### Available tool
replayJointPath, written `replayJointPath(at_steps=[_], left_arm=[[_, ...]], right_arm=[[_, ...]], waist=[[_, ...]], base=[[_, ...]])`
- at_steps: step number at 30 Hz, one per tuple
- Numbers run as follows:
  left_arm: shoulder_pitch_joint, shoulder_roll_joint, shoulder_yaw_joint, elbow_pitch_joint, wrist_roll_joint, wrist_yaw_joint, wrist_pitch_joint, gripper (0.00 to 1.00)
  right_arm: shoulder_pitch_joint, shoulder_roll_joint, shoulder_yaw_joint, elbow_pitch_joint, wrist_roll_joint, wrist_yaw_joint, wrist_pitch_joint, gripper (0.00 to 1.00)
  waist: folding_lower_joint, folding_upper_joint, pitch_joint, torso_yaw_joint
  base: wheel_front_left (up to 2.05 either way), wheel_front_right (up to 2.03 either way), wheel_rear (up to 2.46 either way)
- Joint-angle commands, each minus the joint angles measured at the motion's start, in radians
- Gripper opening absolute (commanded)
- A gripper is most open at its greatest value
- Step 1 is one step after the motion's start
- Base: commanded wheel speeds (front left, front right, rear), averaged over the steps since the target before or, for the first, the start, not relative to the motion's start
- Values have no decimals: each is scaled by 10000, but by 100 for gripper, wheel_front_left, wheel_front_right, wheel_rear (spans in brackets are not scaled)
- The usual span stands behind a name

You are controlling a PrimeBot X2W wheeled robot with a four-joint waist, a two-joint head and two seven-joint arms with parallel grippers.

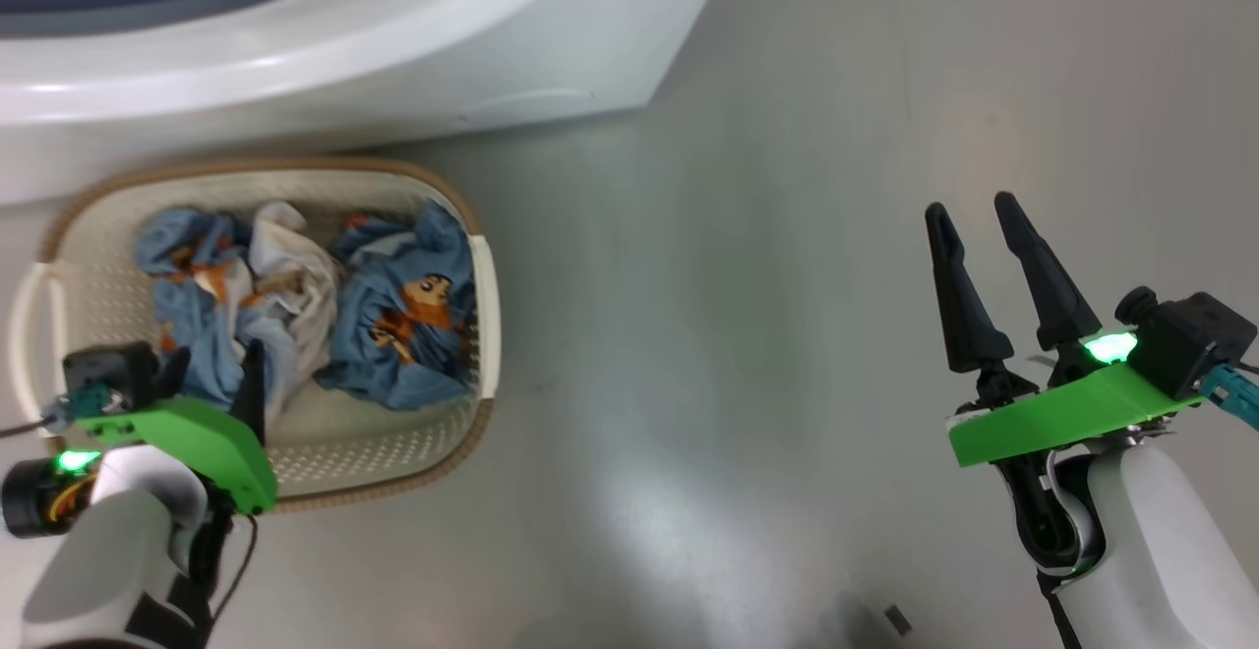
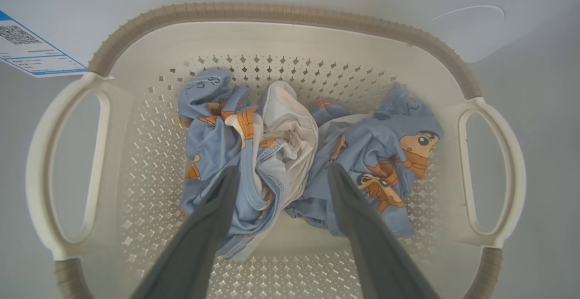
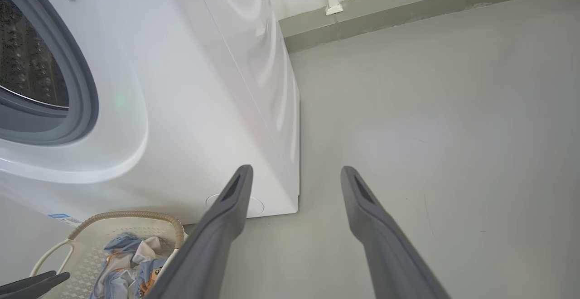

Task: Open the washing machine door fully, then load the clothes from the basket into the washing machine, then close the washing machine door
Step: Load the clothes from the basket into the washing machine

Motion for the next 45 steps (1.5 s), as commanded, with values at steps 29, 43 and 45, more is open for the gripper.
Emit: replayJointPath(at_steps=[29,43,45], left_arm=[[-2770,1588,-682,2137,-560,-24,1367,100],[-2252,1177,-705,2168,-1197,-24,1284,0],[-2075,1066,-633,2166,-1402,-24,997,0]], right_arm=[[-702,93,708,-802,-189,27,-82,100],[-486,70,700,-643,-224,27,-82,100],[-410,59,683,-570,-210,27,-82,100]], waist=[[0,0,2773,-974],[0,0,1882,-715],[0,0,1575,-619]], base=[[0,0,0],[0,0,0],[0,0,0]])
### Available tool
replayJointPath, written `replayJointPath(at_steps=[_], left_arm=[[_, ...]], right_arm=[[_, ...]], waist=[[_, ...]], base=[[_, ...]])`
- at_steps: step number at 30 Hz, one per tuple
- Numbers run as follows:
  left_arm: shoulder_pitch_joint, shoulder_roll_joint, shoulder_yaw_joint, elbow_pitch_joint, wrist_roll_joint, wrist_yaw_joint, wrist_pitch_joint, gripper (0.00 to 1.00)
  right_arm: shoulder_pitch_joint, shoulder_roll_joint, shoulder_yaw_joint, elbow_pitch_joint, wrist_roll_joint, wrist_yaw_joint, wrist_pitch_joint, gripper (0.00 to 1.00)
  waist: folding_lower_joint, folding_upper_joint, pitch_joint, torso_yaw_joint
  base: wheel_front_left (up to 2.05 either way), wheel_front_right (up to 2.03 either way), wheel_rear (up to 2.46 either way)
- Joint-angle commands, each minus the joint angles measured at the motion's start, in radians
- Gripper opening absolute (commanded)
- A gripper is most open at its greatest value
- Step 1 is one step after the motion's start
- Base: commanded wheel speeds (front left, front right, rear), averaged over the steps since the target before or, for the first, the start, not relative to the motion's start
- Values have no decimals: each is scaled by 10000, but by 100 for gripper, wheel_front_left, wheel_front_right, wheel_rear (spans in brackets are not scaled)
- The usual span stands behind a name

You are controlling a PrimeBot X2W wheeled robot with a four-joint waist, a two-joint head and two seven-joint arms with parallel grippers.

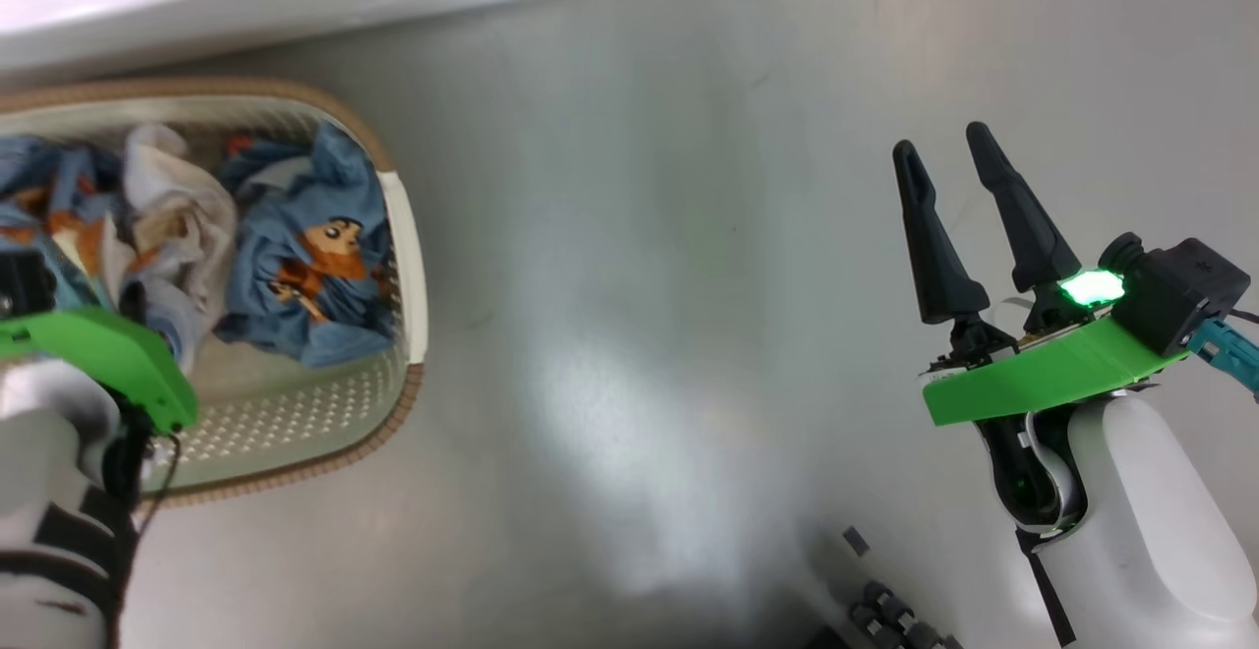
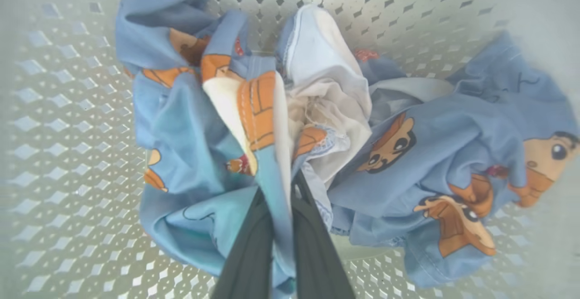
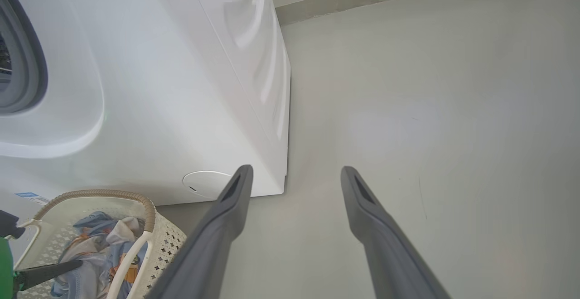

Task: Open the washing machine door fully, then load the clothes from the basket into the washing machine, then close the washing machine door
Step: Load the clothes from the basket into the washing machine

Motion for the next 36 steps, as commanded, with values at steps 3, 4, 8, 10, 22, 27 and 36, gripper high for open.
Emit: replayJointPath(at_steps=[3,4,8,10,22,27,36], left_arm=[[747,181,256,-145,-375,-15,-582,0],[868,131,267,-222,-493,-15,-704,0],[1387,-17,188,-592,-881,-15,-1032,0],[1655,-66,91,-803,-1024,-15,-1125,0],[3137,81,190,-2877,-1133,-15,-1218,0],[3986,76,831,-4088,-665,-15,-1219,0],[5619,-255,2020,-6433,433,-15,-1220,0]], right_arm=[[611,-79,89,-39,-90,27,-48,100],[670,-90,74,-2,-79,27,-48,100],[923,-152,45,145,-42,27,-48,100],[1061,-180,20,220,-25,27,-48,100],[1945,-419,-235,433,48,27,-48,100],[2276,-544,-339,498,68,27,-48,100],[2873,-754,-553,552,109,27,-48,100]], waist=[[0,0,-949,345],[0,0,-1131,392],[0,0,-1871,565],[0,0,-2245,641],[0,0,-4061,977],[0,0,-4733,1035],[0,0,-5647,1108]], base=[[0,0,0],[0,0,0],[0,0,0],[0,0,0],[0,0,0],[0,0,0],[0,0,0]])
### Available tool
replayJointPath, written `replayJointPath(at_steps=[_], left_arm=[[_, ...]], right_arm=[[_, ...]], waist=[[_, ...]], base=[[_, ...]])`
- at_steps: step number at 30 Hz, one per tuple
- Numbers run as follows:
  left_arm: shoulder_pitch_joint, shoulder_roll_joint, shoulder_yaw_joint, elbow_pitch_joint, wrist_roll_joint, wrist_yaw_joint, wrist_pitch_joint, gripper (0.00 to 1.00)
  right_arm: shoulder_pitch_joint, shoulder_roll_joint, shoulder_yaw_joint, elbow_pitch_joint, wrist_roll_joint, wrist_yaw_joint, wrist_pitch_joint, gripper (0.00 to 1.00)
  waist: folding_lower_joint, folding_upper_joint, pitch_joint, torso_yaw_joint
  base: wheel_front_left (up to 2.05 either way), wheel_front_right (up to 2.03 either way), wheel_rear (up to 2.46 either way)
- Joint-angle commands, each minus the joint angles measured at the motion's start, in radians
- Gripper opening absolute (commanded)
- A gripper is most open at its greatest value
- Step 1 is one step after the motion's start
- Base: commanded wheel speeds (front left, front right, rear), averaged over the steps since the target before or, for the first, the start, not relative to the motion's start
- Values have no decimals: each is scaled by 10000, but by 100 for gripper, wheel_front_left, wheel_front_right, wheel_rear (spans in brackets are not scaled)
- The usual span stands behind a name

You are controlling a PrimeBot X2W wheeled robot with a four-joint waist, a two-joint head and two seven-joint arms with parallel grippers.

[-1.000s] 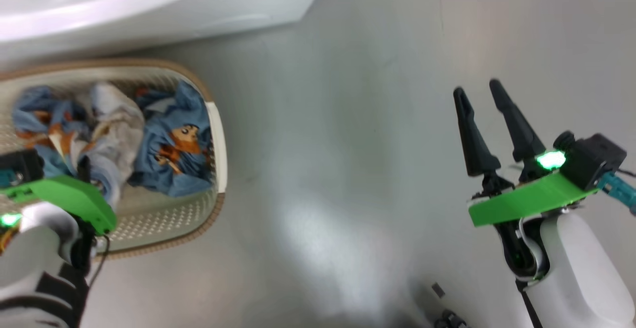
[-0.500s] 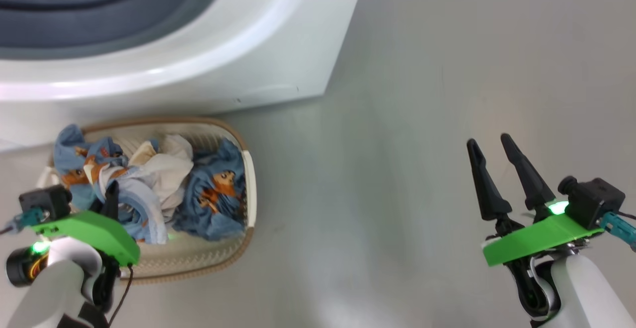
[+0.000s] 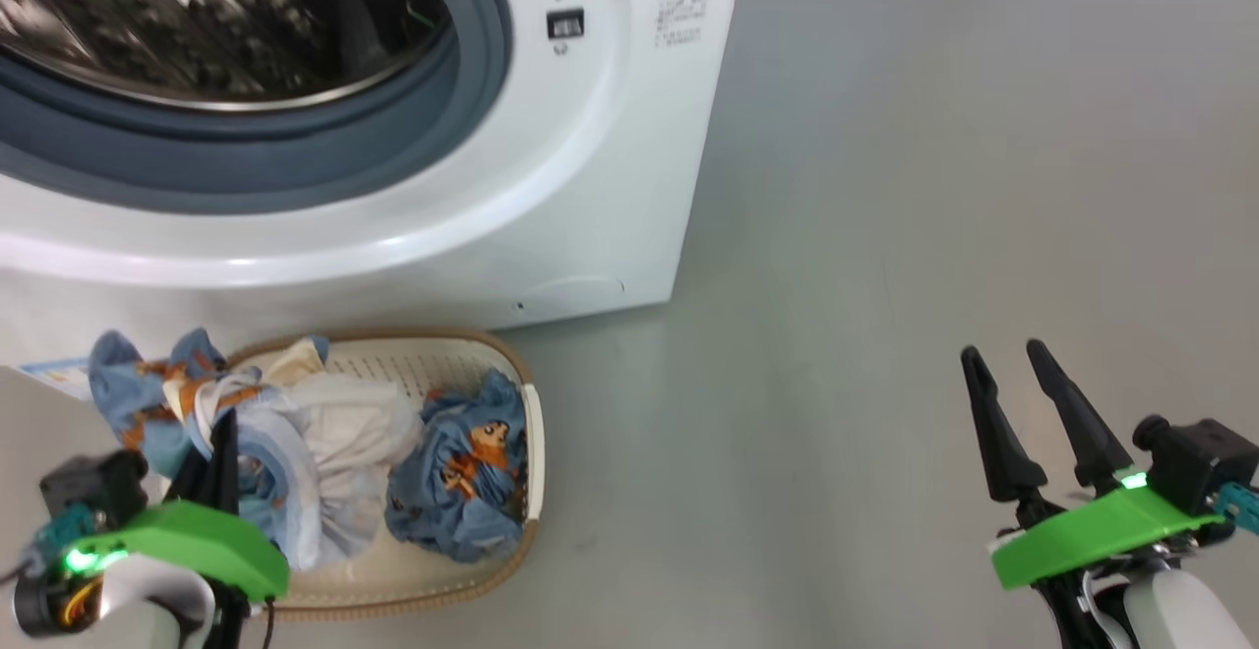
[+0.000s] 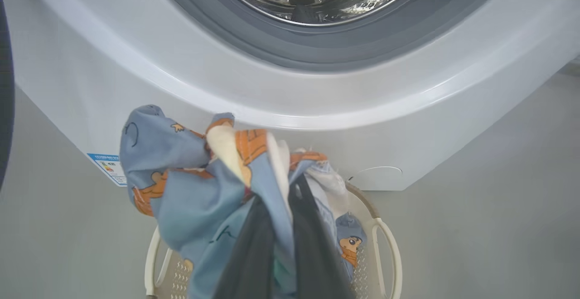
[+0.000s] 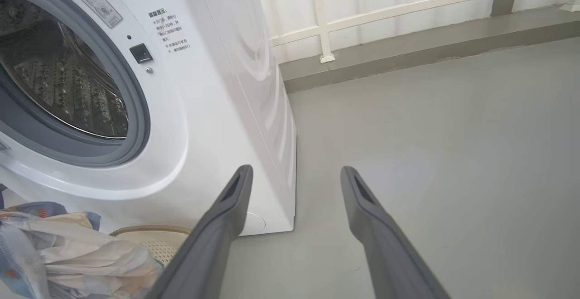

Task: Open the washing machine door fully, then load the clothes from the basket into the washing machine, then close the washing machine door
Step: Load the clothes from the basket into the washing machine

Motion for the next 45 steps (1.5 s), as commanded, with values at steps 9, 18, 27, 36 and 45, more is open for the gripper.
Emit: replayJointPath(at_steps=[9,18,27,36,45], left_arm=[[1777,-204,1273,-2474,960,-15,-91,0],[3735,-882,1884,-4722,1774,-15,-91,0],[4631,-1342,2236,-5984,1949,-15,-91,0],[4424,-1467,2213,-6198,2022,-15,-91,0],[2921,-1144,2187,-6208,2114,-15,-91,0]], right_arm=[[843,-218,-99,-203,37,27,-49,100],[1515,-273,-299,-289,72,27,-49,100],[1799,-222,-417,-343,59,27,-49,100],[1646,-160,-407,-393,53,27,-49,100],[1272,28,-332,-436,26,27,-49,100]], waist=[[0,0,-1136,127],[0,0,-1683,253],[0,0,-1763,386],[0,0,-1494,335],[0,0,-917,162]], base=[[0,0,0],[0,0,0],[0,0,0],[0,0,0],[0,0,0]])
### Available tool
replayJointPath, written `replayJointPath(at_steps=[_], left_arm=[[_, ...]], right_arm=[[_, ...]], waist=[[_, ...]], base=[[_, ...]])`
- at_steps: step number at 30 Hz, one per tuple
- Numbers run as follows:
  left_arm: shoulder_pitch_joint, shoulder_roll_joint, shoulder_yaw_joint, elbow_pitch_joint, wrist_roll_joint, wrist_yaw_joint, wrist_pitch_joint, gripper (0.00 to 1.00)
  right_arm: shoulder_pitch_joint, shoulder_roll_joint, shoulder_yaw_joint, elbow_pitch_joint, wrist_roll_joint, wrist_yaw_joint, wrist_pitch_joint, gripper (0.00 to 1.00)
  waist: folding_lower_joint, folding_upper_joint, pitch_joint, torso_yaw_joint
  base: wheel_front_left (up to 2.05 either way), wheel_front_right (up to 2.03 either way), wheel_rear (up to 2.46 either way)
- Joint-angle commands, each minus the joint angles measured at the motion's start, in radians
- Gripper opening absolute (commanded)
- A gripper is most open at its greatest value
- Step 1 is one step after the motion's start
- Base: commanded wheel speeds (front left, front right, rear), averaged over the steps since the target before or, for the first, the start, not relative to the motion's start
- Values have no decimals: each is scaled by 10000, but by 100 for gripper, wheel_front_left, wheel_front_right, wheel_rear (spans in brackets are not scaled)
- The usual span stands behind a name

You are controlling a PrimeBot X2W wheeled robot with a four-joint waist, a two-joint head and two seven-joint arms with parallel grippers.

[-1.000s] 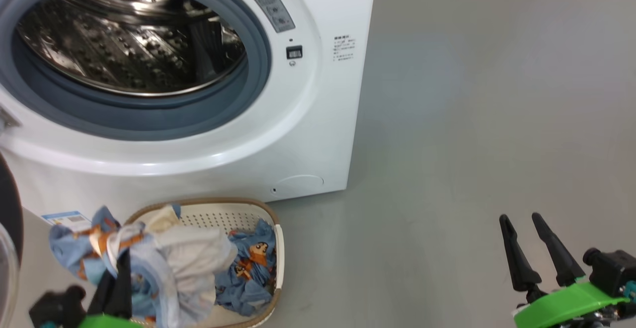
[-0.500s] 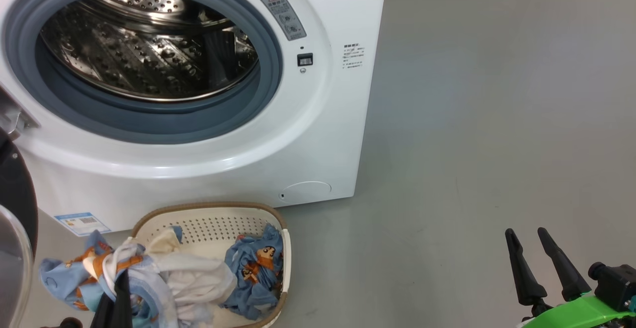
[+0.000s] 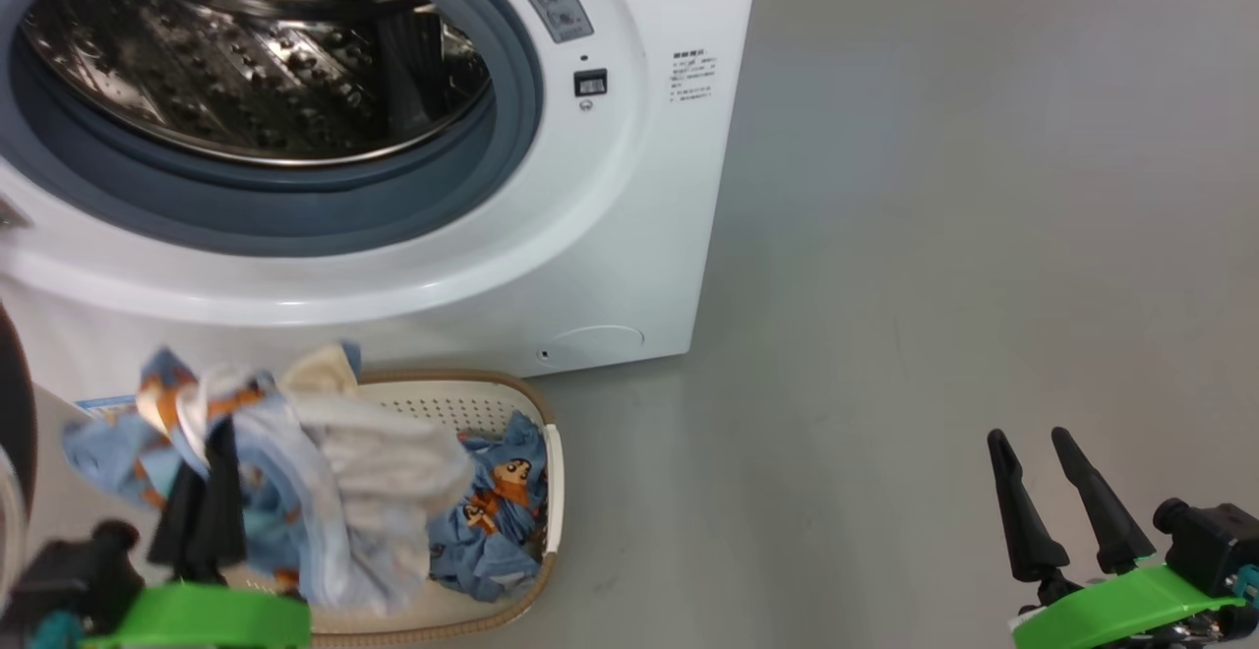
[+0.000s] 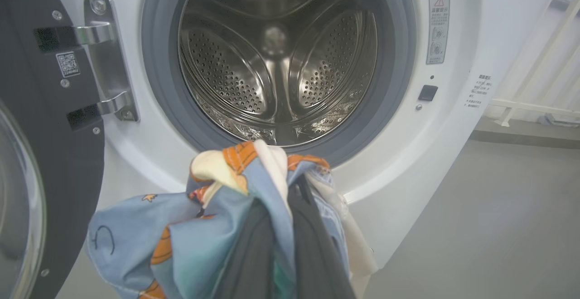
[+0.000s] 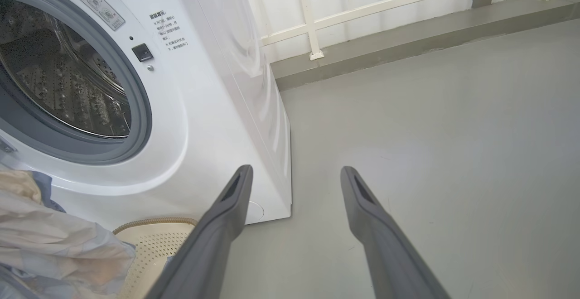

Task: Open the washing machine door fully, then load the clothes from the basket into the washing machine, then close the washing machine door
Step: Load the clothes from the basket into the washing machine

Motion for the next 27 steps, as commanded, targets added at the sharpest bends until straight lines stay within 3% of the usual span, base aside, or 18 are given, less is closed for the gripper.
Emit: replayJointPath(at_steps=[1,18,27], left_arm=[[-642,298,374,-252,148,-15,-76,0],[-5398,1206,656,823,591,-15,-76,0],[-7409,1453,143,3583,520,-15,-76,0]], right_arm=[[-281,-87,252,-259,10,27,-49,100],[-1058,197,422,-333,35,27,-49,100],[-1505,455,742,-336,87,27,-49,100]], waist=[[0,-1,209,-116],[0,-1,1315,-562],[0,-1,1960,-919]], base=[[0,0,0],[0,0,0],[0,0,0]])
